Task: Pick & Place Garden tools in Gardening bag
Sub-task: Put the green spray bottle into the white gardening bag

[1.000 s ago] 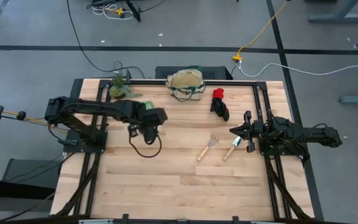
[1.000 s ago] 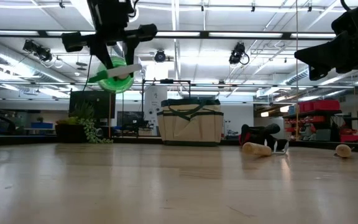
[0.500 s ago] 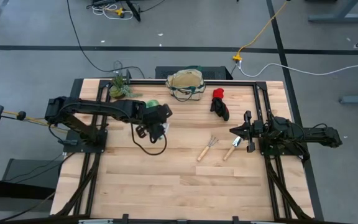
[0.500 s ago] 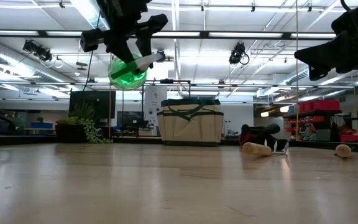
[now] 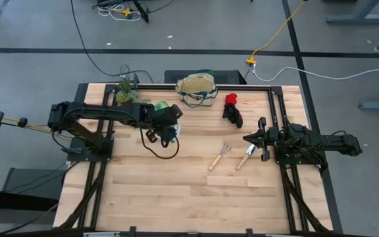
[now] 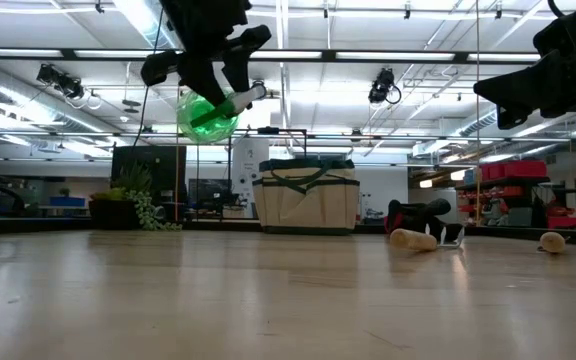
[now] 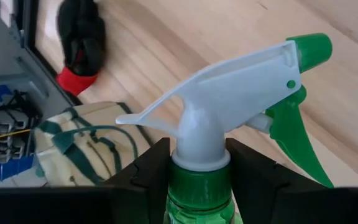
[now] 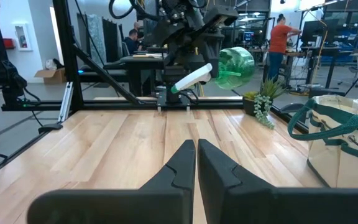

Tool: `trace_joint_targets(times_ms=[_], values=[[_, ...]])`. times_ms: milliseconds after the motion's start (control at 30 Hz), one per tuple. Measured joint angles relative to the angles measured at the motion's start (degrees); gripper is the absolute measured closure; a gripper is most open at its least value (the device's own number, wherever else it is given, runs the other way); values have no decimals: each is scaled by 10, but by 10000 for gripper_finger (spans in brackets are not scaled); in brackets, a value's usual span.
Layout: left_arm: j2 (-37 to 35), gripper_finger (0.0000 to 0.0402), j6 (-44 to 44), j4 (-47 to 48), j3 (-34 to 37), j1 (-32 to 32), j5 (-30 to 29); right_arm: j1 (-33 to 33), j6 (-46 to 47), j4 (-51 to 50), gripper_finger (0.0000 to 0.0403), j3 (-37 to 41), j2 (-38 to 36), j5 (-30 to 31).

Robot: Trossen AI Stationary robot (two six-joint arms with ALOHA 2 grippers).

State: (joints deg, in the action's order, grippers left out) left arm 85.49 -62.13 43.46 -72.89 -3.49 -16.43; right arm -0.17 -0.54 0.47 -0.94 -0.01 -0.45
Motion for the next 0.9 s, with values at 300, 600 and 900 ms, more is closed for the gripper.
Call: trace_joint_targets(times_ms=[300, 600, 900], values=[[0, 252, 6, -1, -52, -11, 12, 0, 0, 0, 380, 0, 0, 0], [0, 256, 53, -4, -93, -35, 48, 0, 0, 0, 380, 0, 0, 0], [4, 255, 125, -8, -94, -62, 93, 0, 0, 0, 380, 0, 0, 0]])
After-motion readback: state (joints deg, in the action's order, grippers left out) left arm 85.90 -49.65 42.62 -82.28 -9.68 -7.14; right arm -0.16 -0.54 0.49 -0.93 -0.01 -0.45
